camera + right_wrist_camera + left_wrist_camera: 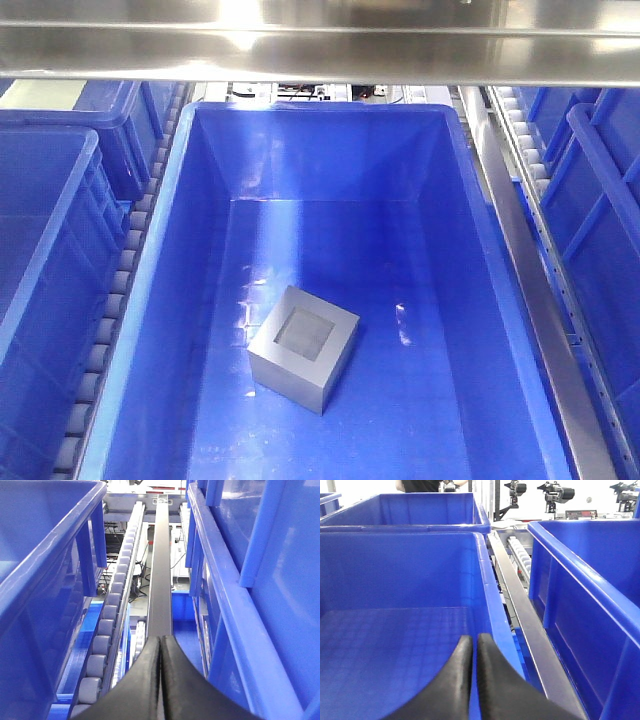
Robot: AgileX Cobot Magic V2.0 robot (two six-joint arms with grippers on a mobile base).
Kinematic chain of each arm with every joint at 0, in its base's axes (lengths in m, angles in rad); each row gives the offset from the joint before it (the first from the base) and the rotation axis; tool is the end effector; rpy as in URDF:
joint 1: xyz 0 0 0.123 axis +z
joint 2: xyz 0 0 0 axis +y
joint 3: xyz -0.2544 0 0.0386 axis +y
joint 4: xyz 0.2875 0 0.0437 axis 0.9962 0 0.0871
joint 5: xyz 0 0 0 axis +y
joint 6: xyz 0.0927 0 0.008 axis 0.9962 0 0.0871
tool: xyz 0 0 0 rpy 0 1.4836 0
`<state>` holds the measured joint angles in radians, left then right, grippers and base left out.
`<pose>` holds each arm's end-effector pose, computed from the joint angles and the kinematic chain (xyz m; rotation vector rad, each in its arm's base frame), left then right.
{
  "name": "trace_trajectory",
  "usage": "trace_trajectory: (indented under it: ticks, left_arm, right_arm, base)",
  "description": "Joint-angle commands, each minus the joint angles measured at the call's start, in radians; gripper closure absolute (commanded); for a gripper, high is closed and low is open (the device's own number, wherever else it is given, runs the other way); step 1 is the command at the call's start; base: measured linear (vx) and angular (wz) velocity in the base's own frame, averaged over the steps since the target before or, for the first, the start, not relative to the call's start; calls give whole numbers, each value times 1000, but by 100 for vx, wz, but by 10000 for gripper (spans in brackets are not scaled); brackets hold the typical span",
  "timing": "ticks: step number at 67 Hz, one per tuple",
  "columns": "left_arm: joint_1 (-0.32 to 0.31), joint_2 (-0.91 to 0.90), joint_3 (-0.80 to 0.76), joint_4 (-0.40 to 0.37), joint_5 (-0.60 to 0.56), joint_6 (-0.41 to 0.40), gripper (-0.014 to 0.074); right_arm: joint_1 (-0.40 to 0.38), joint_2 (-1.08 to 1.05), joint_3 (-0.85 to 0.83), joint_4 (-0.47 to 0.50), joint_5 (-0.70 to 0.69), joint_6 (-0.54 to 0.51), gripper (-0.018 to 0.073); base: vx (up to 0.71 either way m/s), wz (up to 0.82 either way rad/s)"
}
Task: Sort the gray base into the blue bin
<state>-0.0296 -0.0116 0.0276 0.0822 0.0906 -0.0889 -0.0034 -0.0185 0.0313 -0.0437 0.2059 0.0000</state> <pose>0.1263 -0.0030 0.1959 0.0121 1.5899 -0.0227 0.1252 -0.0013 0.1846 -0.0269 1.7021 -0.0421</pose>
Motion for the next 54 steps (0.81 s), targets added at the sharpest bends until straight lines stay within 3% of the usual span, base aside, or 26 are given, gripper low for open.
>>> trace_trajectory:
  ticks: [1, 54]
  left_arm:
    - [2, -17, -11, -7, -79, -5, 604]
    - [2, -17, -11, -7, -79, -5, 604]
  right_arm:
    - [-2, -7, 6, -9, -79, -12, 564]
    - [-2, -7, 6, -9, -79, -12, 564]
  base:
    - [0, 0]
    - [0, 0]
